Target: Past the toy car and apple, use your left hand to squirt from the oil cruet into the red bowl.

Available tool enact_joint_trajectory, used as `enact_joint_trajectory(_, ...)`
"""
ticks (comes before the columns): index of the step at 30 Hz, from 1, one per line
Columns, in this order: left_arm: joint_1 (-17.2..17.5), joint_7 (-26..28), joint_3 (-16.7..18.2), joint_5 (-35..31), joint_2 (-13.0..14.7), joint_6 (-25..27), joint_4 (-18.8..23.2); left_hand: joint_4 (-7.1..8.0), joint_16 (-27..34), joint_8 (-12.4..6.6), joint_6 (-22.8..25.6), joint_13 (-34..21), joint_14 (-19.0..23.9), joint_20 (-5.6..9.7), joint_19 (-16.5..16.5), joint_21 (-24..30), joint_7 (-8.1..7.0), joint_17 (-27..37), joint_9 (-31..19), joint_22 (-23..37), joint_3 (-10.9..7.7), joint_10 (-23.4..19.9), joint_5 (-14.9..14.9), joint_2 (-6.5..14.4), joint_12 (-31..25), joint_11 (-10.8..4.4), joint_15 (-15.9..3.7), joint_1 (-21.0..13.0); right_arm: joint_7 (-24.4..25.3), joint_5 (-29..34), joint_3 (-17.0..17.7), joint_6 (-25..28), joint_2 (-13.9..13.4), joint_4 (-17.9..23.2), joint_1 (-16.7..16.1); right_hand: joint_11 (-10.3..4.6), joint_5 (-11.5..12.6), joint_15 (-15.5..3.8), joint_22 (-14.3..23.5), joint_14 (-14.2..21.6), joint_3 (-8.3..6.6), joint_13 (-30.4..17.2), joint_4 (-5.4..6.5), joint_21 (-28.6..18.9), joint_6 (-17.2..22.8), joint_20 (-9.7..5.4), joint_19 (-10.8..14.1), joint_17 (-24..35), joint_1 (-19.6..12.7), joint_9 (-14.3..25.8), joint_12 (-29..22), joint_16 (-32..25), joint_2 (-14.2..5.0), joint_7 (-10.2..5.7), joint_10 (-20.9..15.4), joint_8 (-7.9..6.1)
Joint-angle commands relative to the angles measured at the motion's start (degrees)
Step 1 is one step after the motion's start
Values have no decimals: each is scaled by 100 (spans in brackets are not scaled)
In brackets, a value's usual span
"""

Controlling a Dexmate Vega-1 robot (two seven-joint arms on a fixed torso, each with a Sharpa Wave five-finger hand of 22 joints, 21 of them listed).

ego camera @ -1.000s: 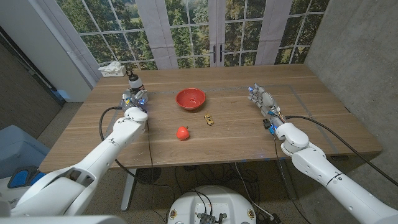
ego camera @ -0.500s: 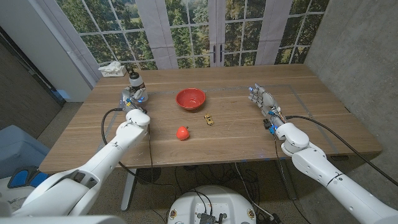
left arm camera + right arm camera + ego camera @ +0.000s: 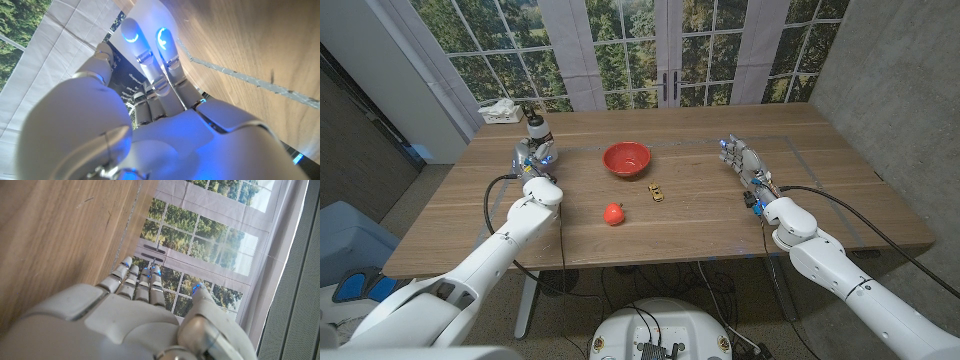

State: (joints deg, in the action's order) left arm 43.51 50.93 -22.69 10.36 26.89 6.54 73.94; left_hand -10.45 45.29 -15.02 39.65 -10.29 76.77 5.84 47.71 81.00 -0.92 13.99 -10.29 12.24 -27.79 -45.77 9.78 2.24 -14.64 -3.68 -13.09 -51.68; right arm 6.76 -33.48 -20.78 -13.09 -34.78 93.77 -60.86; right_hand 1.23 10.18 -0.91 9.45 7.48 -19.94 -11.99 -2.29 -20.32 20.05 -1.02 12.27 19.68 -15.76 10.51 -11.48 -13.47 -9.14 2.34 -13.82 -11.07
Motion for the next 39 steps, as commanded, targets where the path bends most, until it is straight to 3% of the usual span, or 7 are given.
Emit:
enact_joint_trajectory(1, 287, 105, 92, -93, 104, 368, 600, 40, 21, 17, 181, -25, 93, 507, 20, 50, -115, 33, -17, 11, -58, -332, 3, 184, 24, -331, 5, -234, -58, 1, -41, 22, 15, -32, 70, 16, -11, 35, 31, 34, -14, 2, -43, 14, 34, -1, 75, 3, -15, 26, -34, -23, 0, -25, -19, -18)
enact_joint_trajectory(16, 534, 255, 148, -222, 79, 904, 1184, 24, 54, 126, 350, -29, 218, 605, 106, 202, -204, 5, -20, -33, 23, -577, -4, 14, 55, -462, 4, -252, -184, -8, -85, 61, 3, -119, 201, 13, -10, 34, 32, 31, -25, 2, -61, 52, 37, 2, 90, -7, -18, 26, -33, -23, 0, -25, -18, -18)
enact_joint_trajectory(23, 474, 288, 107, -299, 14, 1056, 1166, 25, 62, 159, 365, -30, 241, 611, 112, 229, -222, 0, -21, -43, 31, -605, -1, -13, 74, -469, 4, -268, -208, -23, -76, 54, -7, -128, 212, 20, -10, 29, 33, 30, -29, 3, -66, 68, 37, 3, 94, -11, -17, 26, -32, -23, 1, -28, -18, -17)
enact_joint_trajectory(39, 139, 57, -119, -416, -143, 933, 880, 55, 30, 236, 473, -39, 262, 608, 170, 319, -311, -60, -26, -78, 42, -790, 8, -40, 88, -637, 8, -277, -275, -74, -72, 61, -26, -157, 225, 20, -11, 37, 34, 30, -36, 3, -78, 110, 38, 6, 114, -20, -10, 26, -31, -24, 2, -23, -19, -16)
